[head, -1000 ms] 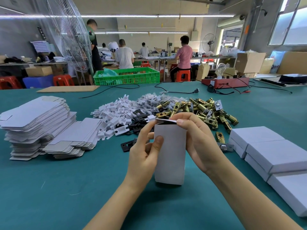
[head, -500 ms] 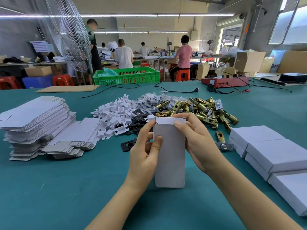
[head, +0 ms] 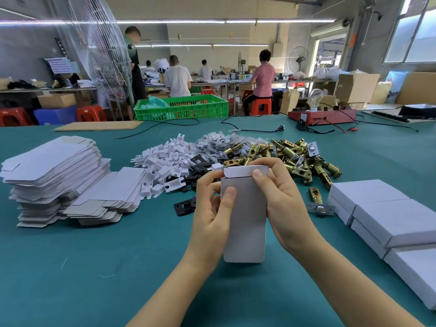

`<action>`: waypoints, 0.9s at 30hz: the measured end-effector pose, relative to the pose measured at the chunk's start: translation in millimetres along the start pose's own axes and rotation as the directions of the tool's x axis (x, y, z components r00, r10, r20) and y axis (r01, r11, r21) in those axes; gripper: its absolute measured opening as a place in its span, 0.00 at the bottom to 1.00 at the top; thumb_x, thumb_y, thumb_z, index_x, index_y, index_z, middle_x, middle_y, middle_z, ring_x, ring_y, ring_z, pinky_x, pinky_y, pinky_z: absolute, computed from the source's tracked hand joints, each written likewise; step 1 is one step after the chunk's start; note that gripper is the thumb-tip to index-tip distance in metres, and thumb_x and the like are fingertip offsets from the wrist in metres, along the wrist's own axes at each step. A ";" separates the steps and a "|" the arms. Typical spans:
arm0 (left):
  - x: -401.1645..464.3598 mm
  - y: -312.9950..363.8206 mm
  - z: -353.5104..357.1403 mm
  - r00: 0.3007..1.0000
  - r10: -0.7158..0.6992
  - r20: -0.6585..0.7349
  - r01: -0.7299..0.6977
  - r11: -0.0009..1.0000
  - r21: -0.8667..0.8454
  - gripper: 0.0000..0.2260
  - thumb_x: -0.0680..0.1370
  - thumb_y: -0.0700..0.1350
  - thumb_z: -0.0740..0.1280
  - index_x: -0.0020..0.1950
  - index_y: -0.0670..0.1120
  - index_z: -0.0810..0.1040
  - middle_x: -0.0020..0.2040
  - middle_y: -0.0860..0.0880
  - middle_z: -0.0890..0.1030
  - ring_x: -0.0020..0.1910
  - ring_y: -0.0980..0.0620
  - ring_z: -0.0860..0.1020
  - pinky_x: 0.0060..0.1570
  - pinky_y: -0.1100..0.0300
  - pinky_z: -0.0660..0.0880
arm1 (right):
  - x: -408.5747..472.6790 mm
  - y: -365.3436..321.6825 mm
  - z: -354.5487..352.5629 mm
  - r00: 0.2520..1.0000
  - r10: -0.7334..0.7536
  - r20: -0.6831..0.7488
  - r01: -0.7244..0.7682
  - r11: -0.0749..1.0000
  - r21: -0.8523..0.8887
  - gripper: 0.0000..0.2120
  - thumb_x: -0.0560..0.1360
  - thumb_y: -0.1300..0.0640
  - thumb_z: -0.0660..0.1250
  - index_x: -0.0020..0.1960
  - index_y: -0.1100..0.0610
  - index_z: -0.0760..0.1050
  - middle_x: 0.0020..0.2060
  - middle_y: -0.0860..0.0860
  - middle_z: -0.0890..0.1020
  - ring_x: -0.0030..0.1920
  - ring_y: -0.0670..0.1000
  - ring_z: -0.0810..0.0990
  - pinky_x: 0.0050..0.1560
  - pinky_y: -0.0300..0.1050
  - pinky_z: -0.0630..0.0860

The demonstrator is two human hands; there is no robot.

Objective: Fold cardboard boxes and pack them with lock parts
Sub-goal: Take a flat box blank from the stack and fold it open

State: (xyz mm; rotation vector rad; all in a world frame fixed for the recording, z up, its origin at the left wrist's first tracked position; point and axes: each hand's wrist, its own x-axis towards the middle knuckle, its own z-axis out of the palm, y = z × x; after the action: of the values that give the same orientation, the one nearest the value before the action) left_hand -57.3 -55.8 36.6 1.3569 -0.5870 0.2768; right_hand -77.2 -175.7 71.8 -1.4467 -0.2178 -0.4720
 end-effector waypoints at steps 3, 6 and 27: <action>2.3 5.2 1.0 0.996 -0.010 -0.085 0.009 1.000 -0.009 0.08 0.77 0.54 0.61 0.53 0.66 0.68 0.44 0.53 0.80 0.41 0.58 0.76 0.42 0.65 0.73 | -3.8 -1.3 3.4 0.998 -0.057 0.032 0.059 0.997 -0.048 0.08 0.81 0.58 0.60 0.49 0.47 0.74 0.42 0.55 0.75 0.41 0.52 0.71 0.43 0.48 0.69; 5.1 9.7 -0.1 0.996 -0.001 -0.089 0.001 1.000 -0.005 0.10 0.77 0.56 0.59 0.54 0.71 0.69 0.44 0.50 0.77 0.41 0.56 0.75 0.44 0.62 0.75 | -8.7 -2.7 8.4 0.992 -0.106 0.064 0.111 0.989 -0.093 0.05 0.79 0.55 0.59 0.50 0.47 0.74 0.38 0.54 0.73 0.39 0.49 0.71 0.40 0.39 0.69; 6.9 20.4 -0.6 0.990 0.061 -0.126 -0.065 0.998 -0.023 0.07 0.79 0.46 0.60 0.49 0.54 0.77 0.41 0.65 0.79 0.39 0.67 0.75 0.40 0.72 0.73 | -14.5 -0.4 17.3 0.983 -0.182 0.008 0.182 0.975 -0.131 0.06 0.76 0.54 0.59 0.51 0.48 0.73 0.41 0.44 0.77 0.41 0.44 0.74 0.43 0.40 0.71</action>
State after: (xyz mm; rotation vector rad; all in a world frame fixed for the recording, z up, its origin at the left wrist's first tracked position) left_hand -61.9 -51.9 57.3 1.2868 -0.5277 0.4010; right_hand -87.9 -156.2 68.2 -1.5608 -0.3227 -0.6487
